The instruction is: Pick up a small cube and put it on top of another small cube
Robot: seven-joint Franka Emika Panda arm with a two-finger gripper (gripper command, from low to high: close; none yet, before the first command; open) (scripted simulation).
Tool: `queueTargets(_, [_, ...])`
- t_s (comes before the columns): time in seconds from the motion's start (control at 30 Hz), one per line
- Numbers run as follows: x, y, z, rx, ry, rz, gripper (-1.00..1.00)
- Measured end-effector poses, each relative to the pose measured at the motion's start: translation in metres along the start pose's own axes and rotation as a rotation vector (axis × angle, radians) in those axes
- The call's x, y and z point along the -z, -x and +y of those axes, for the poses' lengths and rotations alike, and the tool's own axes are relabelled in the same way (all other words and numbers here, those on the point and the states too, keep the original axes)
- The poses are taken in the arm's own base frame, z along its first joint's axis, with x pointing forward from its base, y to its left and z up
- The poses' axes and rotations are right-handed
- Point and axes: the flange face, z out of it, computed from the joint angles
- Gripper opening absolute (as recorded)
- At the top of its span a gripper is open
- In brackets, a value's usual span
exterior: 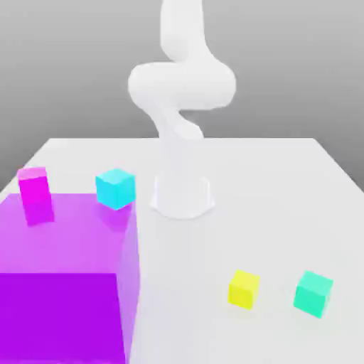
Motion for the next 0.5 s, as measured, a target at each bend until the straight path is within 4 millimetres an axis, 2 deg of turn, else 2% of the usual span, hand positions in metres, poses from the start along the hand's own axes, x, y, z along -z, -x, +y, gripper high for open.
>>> queueTargets(0.1, [-0.066, 0.028, -0.014, 0.096, 0.029, -0.103, 0.0])
queueTargets(0.23, [-0.145, 0.08, -0.025, 0.225, 0.066, -0.23, 0.0])
queueTargets(0.37, [-0.212, 0.144, -0.026, 0.359, 0.105, -0.351, 0.0])
queueTargets(0.5, [-0.269, 0.217, -0.015, 0.498, 0.146, -0.466, 0.0])
